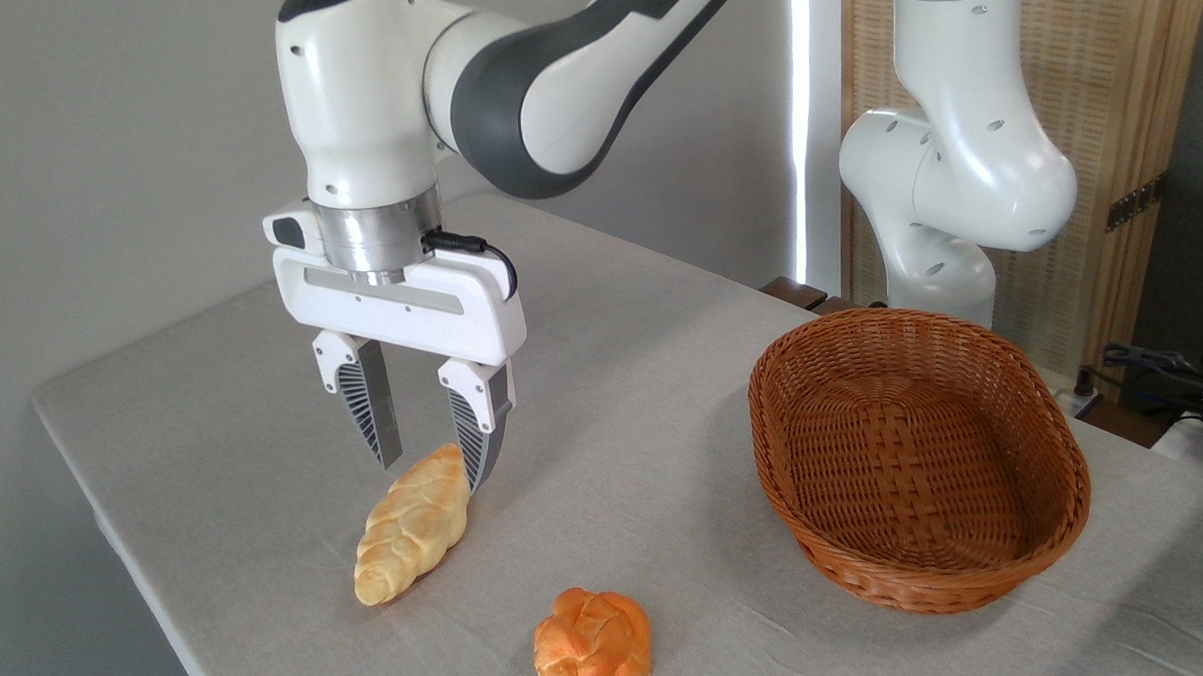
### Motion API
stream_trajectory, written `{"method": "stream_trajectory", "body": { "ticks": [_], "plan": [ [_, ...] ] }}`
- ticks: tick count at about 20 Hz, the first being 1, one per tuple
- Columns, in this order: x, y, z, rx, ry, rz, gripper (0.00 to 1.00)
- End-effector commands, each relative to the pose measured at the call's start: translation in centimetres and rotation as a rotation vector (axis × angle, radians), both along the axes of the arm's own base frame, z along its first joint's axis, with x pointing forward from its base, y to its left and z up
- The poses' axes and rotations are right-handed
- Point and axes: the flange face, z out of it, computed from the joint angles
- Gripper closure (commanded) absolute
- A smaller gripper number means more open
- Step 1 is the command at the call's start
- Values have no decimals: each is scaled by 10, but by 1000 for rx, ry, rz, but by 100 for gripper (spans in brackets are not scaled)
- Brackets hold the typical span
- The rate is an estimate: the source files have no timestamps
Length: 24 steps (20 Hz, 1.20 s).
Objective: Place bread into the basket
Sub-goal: 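Lower the open gripper over the pale croissant-shaped roll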
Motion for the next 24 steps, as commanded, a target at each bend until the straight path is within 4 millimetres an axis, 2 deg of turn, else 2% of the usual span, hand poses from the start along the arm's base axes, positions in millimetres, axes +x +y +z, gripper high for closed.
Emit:
{"method": "stream_trajectory", "body": {
  "ticks": [1, 5, 20, 21, 22, 24],
  "plan": [
    [1, -19, -16, -23, -27, 44, 0],
    [-5, -26, -37, -12, -24, 34, 0],
    [-8, -27, -55, -22, -51, 71, 0],
    [-8, -27, -56, -21, -50, 70, 5],
    [-7, -27, -55, -23, -59, 71, 17],
    [-7, -26, -58, -24, -66, 71, 32]
  ]
}}
